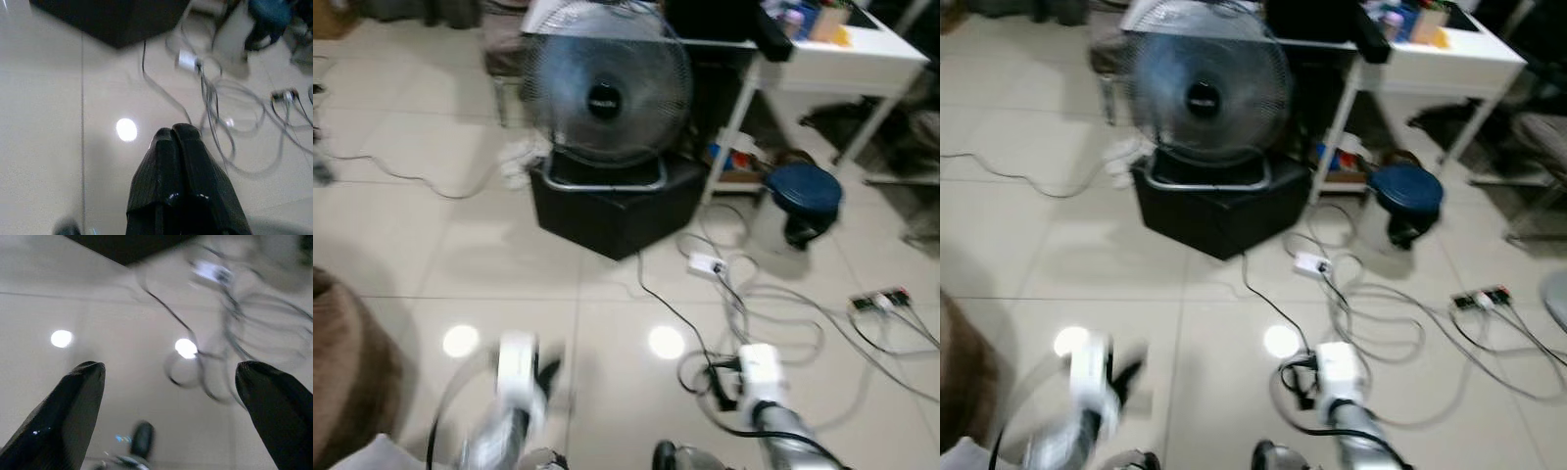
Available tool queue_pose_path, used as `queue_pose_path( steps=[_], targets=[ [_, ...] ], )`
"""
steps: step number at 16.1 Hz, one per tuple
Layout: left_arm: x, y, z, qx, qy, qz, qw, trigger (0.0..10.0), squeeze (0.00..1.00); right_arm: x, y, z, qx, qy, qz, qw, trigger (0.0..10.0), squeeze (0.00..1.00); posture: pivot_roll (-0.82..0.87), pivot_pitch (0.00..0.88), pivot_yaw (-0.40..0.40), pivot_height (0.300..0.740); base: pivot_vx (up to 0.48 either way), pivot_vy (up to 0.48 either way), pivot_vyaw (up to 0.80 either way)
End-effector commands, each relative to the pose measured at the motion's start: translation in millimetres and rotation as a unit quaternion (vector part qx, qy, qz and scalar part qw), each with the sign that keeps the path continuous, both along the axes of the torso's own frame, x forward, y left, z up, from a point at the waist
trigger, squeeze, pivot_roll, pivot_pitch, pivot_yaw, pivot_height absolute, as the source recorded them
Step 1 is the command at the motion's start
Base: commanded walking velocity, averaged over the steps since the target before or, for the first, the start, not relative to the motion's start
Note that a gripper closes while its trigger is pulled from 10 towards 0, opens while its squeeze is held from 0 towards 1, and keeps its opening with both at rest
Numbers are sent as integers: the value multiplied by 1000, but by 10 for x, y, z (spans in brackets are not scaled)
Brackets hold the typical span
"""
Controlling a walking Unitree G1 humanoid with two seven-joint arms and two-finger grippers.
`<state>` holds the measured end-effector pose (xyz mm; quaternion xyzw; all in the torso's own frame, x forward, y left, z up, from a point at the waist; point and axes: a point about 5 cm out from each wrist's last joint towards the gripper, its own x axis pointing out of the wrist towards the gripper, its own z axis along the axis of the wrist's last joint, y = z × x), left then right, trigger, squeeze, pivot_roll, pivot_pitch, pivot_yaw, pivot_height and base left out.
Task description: Move the pillow to the sofa from floor
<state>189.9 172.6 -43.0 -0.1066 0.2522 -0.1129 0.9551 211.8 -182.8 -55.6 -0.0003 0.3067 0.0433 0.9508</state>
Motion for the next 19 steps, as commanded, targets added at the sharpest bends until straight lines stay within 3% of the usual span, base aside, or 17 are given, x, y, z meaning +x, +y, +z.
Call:
queue_pose_path(
  steps=[1,3,6,7,9,11,12,16,19],
  targets=[
    [178,97,170,0,-47,5,999,10000,0,73,-113,70,-5,-24,-16,1000,10000,0,96,103,-84,740,0,0,0],
    [232,242,262,9,-61,11,998,10000,0,88,-130,112,-10,-39,0,999,10000,0,104,105,-89,740,0,0,0],
    [128,283,322,21,-69,-86,994,10000,0,136,-137,223,-11,-81,5,997,10000,0,100,117,-90,740,0,0,0],
    [173,339,388,16,-89,-76,993,10000,0,225,-114,334,-7,-113,0,994,10000,0,101,124,-92,740,0,0,0],
    [145,294,411,-4,-99,-78,992,10000,0,375,-45,626,-8,-178,10,984,10000,0,97,118,-97,740,0,0,0],
    [132,253,488,-8,-133,-68,989,10000,0,405,-17,883,-15,-234,16,972,10000,0,95,119,-101,740,0,0,0],
    [162,214,676,4,-203,-58,978,10000,0,359,-19,1116,-27,-296,19,955,10000,0,97,123,-104,740,0,0,0],
    [207,185,943,23,-303,-26,952,10000,0,236,5,1235,-60,-324,21,944,10000,0,97,137,-103,740,0,0,0],
    [155,235,968,49,-311,16,949,10000,0,133,59,1293,-70,-322,18,944,10000,0,96,148,-98,740,0,0,0]
  ],
)
